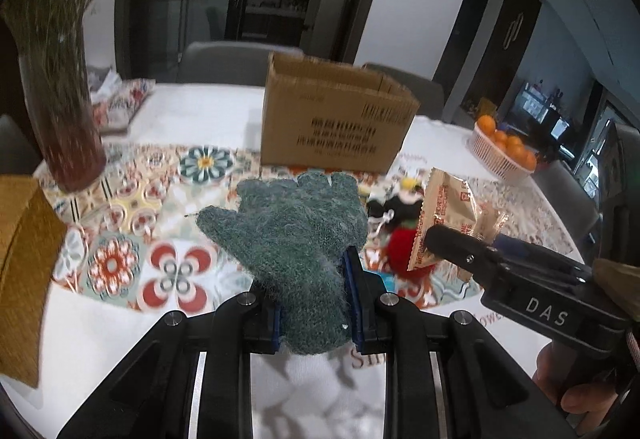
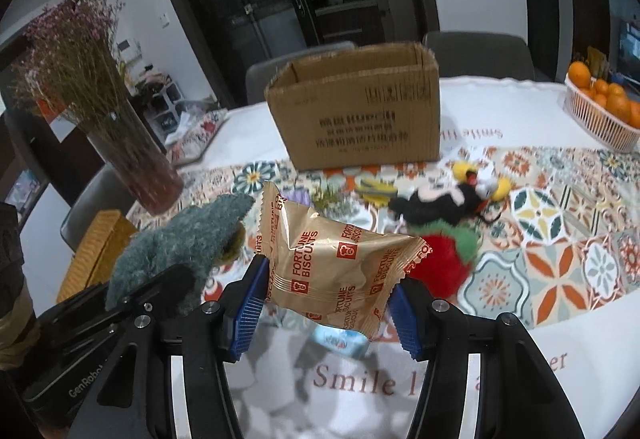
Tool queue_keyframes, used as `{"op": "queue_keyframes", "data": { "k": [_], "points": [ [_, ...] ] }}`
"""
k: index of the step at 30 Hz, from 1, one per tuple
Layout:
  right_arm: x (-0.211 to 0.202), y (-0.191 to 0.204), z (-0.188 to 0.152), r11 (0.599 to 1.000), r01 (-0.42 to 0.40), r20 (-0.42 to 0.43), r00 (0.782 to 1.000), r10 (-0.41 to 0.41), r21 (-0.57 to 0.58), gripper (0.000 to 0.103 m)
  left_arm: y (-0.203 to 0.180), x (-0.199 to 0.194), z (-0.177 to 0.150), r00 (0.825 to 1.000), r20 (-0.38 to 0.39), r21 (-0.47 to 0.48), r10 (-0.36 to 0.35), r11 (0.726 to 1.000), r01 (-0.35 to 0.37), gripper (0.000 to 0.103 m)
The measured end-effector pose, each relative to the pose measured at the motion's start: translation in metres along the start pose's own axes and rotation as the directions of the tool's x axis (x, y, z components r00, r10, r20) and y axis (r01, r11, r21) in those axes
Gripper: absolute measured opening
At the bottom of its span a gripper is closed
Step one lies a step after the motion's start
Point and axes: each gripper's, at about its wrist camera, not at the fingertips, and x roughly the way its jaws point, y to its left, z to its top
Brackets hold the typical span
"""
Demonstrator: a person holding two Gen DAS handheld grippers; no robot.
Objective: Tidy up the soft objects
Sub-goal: 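Close the left tool on the glove while the right tool grasps the biscuit packet, then carry the glove and biscuit packet up over the cardboard box with both tools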
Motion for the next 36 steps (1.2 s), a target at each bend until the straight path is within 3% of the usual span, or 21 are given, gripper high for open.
{"op": "queue_keyframes", "data": {
  "k": [10, 22, 30, 36],
  "points": [
    [-0.023, 0.001, 0.030, 1.000, 0.013, 0.105, 0.994, -0.013, -0.005, 0.058, -0.016, -0.019, 0.036, 0.994, 0.114, 0.061, -0.002, 0.998, -0.005, 0.025],
    [-0.030, -0.009, 0.085, 1.000, 0.021, 0.236, 0.971, -0.023, 0.012, 0.058, -0.027, -0.014, 0.089, 0.978, 0.207, 0.104, -0.019, 0.995, -0.002, 0.025],
    [-0.021, -0.016, 0.117, 1.000, 0.015, 0.264, 0.964, -0.020, 0.020, 0.058, -0.036, 0.003, 0.116, 0.969, 0.248, 0.121, -0.021, 0.993, -0.009, 0.016],
    [-0.014, -0.023, 0.127, 0.999, 0.022, 0.268, 0.963, -0.029, 0.030, 0.058, -0.038, 0.025, 0.131, 0.970, 0.240, 0.122, -0.025, 0.992, -0.005, 0.016]
  ]
}}
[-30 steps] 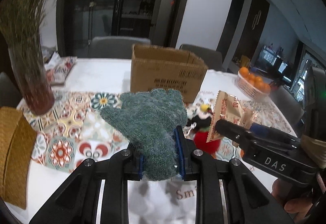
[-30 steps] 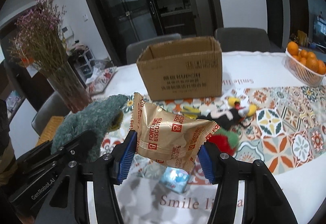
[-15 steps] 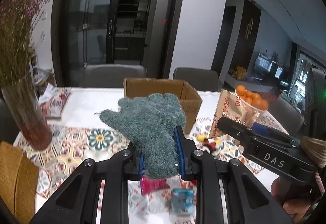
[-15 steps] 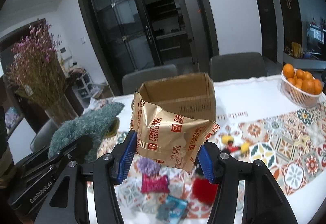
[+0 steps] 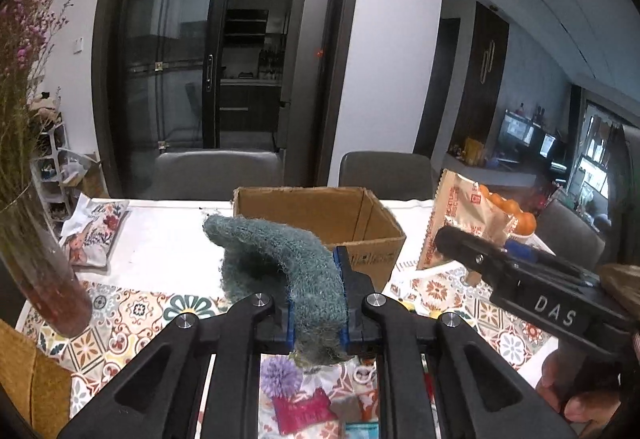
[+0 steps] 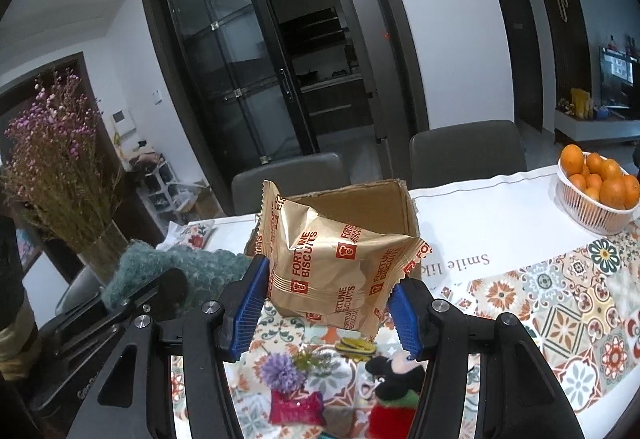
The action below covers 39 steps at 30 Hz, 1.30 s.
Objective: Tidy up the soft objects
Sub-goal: 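Carry the glove and biscuit packet up over the cardboard box with both tools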
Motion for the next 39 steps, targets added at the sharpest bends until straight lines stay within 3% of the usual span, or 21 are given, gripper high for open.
{"op": "queue_keyframes", "data": {
  "k": [11, 21, 31, 39],
  "points": [
    [0.031, -0.011, 0.042, 0.999, -0.020, 0.000, 1.000, 0.020, -0.028, 0.058, -0.002, 0.029, 0.039, 1.000, 0.031, 0.032, 0.002, 0.999, -0.003, 0.016],
    [0.085, -0.024, 0.073, 0.998, -0.048, -0.097, 0.994, 0.043, -0.051, 0.058, 0.000, 0.070, 0.066, 1.000, -0.004, 0.047, -0.005, 0.999, 0.005, 0.016],
    [0.151, -0.034, 0.087, 0.995, -0.049, -0.241, 0.970, 0.028, -0.082, 0.058, 0.008, 0.124, 0.076, 0.996, -0.091, 0.051, -0.003, 0.999, 0.008, 0.017],
    [0.195, -0.039, 0.085, 0.995, -0.042, -0.342, 0.940, 0.009, -0.089, 0.058, 0.012, 0.168, 0.073, 0.981, -0.195, 0.055, 0.003, 0.998, 0.008, 0.017]
  ]
}}
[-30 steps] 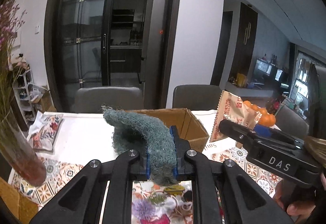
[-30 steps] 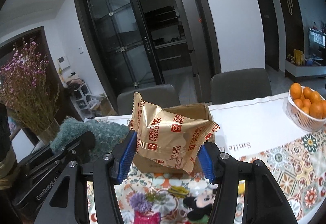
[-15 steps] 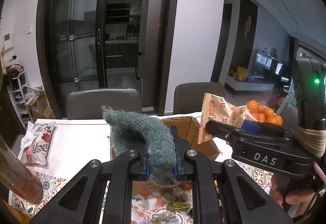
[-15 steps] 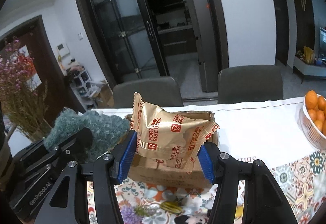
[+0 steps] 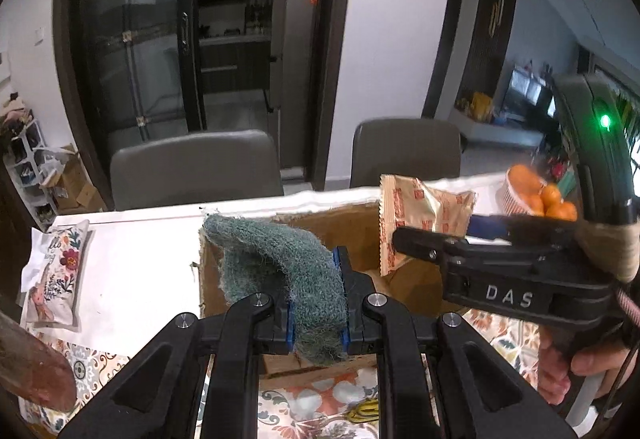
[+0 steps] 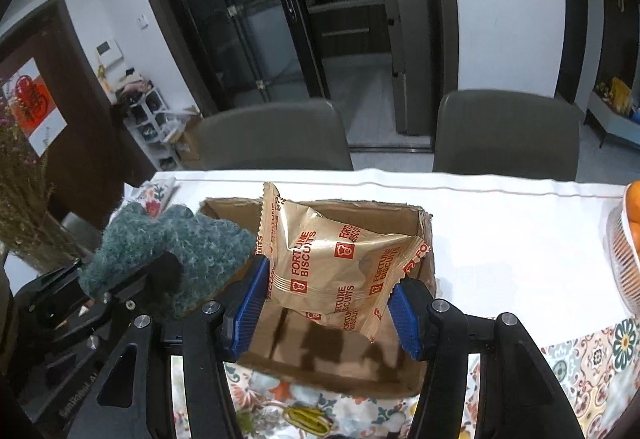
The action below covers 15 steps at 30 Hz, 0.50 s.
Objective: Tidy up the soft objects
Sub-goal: 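Carry the glove and biscuit packet up over the cardboard box with both tools, then open both tools to drop the glove and packet into the box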
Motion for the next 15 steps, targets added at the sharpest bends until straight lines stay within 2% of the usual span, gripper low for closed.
{"op": "queue_keyframes", "data": {
  "k": [4, 5, 6, 7, 8, 11, 13, 15],
  "points": [
    [0.024, -0.008, 0.003, 0.999, -0.037, -0.079, 0.996, 0.039, 0.032, 0.060, -0.005, 0.022, 0.001, 0.998, -0.067, 0.038, 0.006, 0.999, -0.003, 0.020],
    [0.029, -0.010, 0.003, 0.998, -0.039, -0.097, 0.994, 0.043, 0.045, 0.066, -0.006, 0.028, 0.001, 0.996, -0.090, 0.045, 0.003, 0.999, 0.001, 0.027],
    [0.034, -0.013, 0.003, 0.998, -0.035, -0.113, 0.993, 0.042, 0.060, 0.070, -0.007, 0.032, 0.001, 0.994, -0.106, 0.047, 0.003, 0.999, 0.002, 0.041],
    [0.037, -0.017, 0.002, 0.996, -0.023, -0.128, 0.991, 0.034, 0.084, 0.075, -0.006, 0.035, 0.000, 0.992, -0.124, 0.047, 0.001, 0.999, 0.004, 0.048],
    [0.038, -0.020, 0.002, 0.995, -0.015, -0.126, 0.992, 0.028, 0.098, 0.075, -0.006, 0.037, 0.000, 0.990, -0.141, 0.040, -0.002, 0.999, 0.008, 0.059],
    [0.036, -0.028, 0.000, 0.991, 0.048, -0.144, 0.989, -0.030, 0.125, 0.075, -0.006, 0.036, -0.002, 0.989, -0.144, 0.036, 0.033, 0.999, -0.029, 0.060],
    [0.029, -0.031, -0.003, 0.990, 0.061, -0.138, 0.990, -0.043, 0.125, 0.075, -0.007, 0.032, -0.003, 0.988, -0.137, 0.047, 0.077, 0.996, -0.072, 0.060],
    [0.021, -0.028, -0.007, 0.990, 0.080, -0.136, 0.989, -0.065, 0.114, 0.075, -0.008, 0.024, -0.003, 0.988, -0.124, 0.041, 0.091, 0.995, -0.087, 0.062]
  ]
}}
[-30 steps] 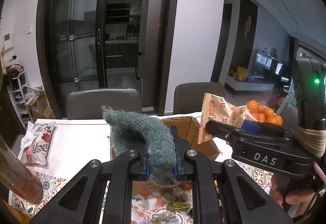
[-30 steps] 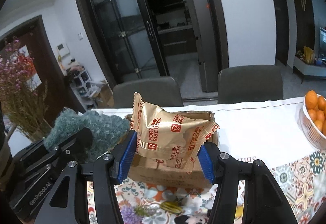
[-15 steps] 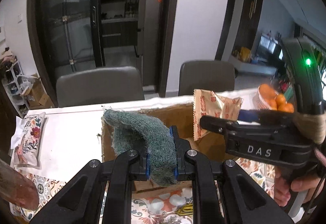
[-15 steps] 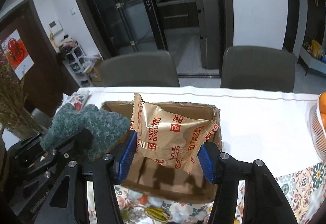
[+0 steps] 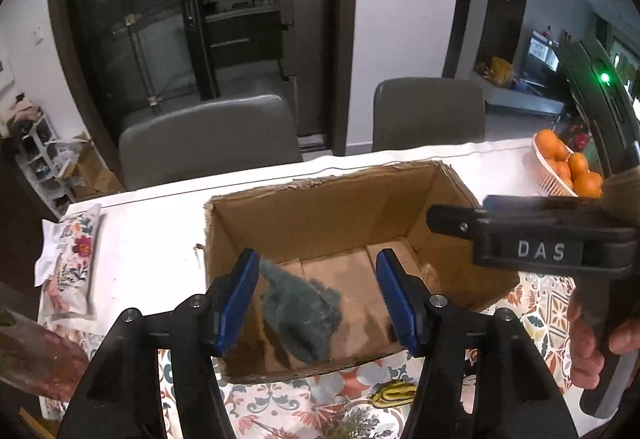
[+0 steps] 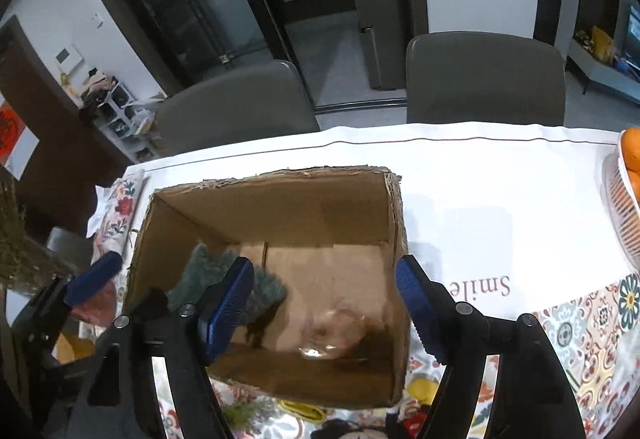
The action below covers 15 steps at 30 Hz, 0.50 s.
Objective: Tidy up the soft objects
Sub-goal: 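Open both tools to drop the glove and packet into the box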
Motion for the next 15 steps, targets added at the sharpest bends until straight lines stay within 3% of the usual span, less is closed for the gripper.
{"op": "queue_keyframes", "data": {
  "k": [7, 15],
  "points": [
    [-0.048, 0.007, -0.014, 0.998, 0.055, 0.136, 0.989, -0.052, -0.024, 0.075, 0.001, -0.030, -0.010, 0.998, 0.032, -0.044, 0.049, 0.998, -0.047, 0.063],
    [-0.098, 0.023, -0.033, 0.995, 0.079, 0.224, 0.972, -0.065, -0.055, 0.075, 0.001, -0.075, -0.021, 0.992, 0.094, -0.058, 0.089, 0.995, -0.084, 0.064]
  ]
}}
